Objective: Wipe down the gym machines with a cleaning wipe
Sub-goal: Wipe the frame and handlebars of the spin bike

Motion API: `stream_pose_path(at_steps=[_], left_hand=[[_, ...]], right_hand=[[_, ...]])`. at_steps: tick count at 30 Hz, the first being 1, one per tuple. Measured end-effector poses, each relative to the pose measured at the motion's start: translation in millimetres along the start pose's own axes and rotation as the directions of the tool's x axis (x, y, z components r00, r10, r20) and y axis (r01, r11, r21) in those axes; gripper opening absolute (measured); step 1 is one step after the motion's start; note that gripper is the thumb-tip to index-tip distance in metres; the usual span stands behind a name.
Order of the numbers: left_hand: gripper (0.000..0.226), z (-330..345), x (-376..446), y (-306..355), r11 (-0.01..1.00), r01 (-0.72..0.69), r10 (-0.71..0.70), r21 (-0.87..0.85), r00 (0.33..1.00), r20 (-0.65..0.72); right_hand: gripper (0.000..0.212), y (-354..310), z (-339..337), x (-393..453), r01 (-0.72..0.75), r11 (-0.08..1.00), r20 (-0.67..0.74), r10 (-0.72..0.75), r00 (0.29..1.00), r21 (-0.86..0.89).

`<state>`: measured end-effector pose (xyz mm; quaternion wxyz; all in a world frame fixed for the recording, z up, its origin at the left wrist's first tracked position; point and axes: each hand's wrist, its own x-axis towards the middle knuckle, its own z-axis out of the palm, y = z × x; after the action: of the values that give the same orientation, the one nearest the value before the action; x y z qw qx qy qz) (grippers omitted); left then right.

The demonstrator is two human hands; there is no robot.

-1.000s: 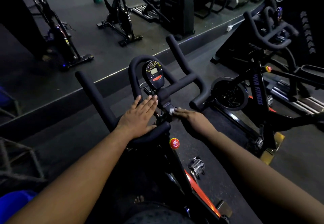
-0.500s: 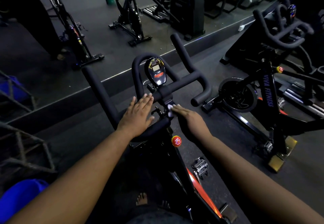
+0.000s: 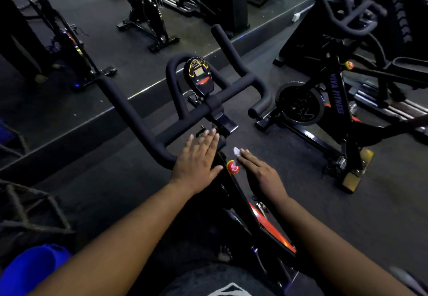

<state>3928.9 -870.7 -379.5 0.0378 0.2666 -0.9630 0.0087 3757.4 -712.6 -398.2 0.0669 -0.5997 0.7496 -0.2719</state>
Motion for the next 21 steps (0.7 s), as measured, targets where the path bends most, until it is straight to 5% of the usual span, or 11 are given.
stream_pose_path(at_steps=[4,7,11,15,21], left_hand=[[0.094,-1,-9,5,0.992,-0.021,0.012,0.121,0.997,0.077],[0.095,0,-11,5,0.978,-0.103,0.105,0.181,0.995,0.002],[0.084,31,-22,28,0.917,-0.308,0.316,0.252,0.949,0.012],[0.086,68,-20,41,0.959,-0.226,0.193,0.171,0.963,0.189],[0.093,109,15,37,0.995,0.083,-0.096,0.051,0.912,0.398]], right_hand=[[0.07,-12,15,-19,-0.138,0.99,0.054,0.139,0.989,-0.021],[0.079,-10,29,-24,-0.236,0.972,0.12,0.237,0.964,-0.017],[0.051,16,49,-21,-0.315,0.949,0.161,0.308,0.937,0.019],[0.053,53,70,-11,-0.279,0.96,0.24,0.271,0.932,0.0],[0.051,104,131,32,-0.201,0.979,0.356,0.177,0.918,0.032]])
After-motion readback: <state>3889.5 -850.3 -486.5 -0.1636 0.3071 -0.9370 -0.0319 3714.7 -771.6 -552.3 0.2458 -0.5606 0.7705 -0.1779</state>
